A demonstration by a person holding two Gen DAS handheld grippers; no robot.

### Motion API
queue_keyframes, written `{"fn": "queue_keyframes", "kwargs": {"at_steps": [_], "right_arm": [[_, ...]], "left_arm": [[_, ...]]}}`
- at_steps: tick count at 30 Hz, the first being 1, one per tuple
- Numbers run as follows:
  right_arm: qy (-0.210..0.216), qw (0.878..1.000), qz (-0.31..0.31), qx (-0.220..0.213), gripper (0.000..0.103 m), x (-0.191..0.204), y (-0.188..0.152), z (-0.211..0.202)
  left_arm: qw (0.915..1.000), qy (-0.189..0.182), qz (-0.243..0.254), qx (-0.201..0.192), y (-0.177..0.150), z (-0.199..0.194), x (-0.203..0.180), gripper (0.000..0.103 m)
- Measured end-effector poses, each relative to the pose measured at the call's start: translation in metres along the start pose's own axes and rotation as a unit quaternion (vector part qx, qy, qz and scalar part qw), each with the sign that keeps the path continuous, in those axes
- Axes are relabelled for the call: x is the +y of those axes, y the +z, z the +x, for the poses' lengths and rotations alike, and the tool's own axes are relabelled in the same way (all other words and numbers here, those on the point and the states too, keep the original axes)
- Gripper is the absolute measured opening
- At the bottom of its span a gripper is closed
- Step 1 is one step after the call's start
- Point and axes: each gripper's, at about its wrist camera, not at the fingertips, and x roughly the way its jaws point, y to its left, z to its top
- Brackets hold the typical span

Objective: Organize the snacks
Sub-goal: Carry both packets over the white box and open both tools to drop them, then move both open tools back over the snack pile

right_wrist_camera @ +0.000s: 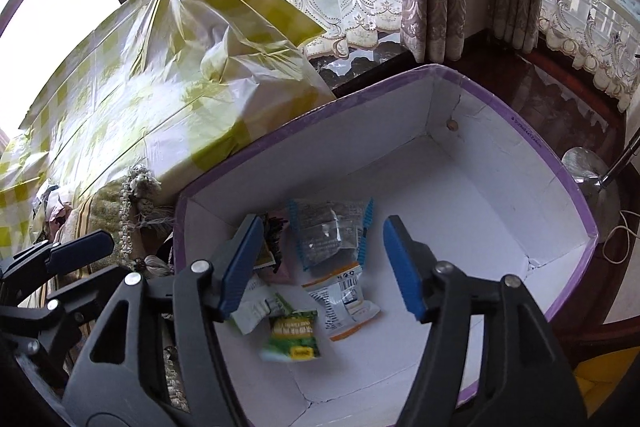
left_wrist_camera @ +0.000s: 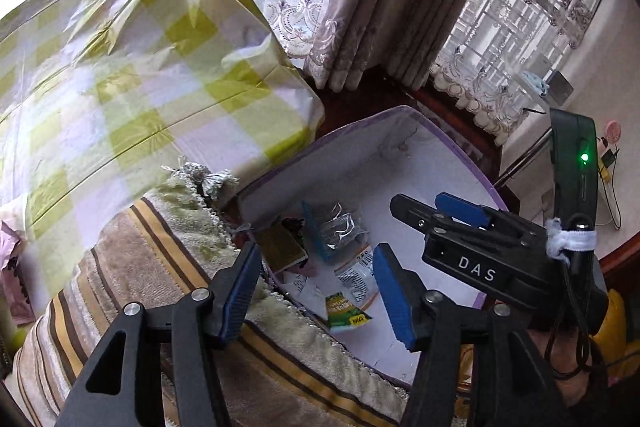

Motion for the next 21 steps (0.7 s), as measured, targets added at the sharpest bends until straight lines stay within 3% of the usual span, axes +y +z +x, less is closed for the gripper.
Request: {"fn": "queue_keyframes", "kwargs": {"at_steps": [12,21], "right_arm": [[0.033,0.997,-0.064,-0.007,0.066,0.057,0.0,-0.012],[0.088,0.99,-0.109,-0.002,0.066,0.12,-0.004,-0.019]], "left_arm": [[0.9953,0.058,-0.041,-0.065,-0.013,-0.043,0.044,0.059],[0.9781,0.087,-0.149,-0.116,-0.045,-0.094,0.119,0.059]]}}
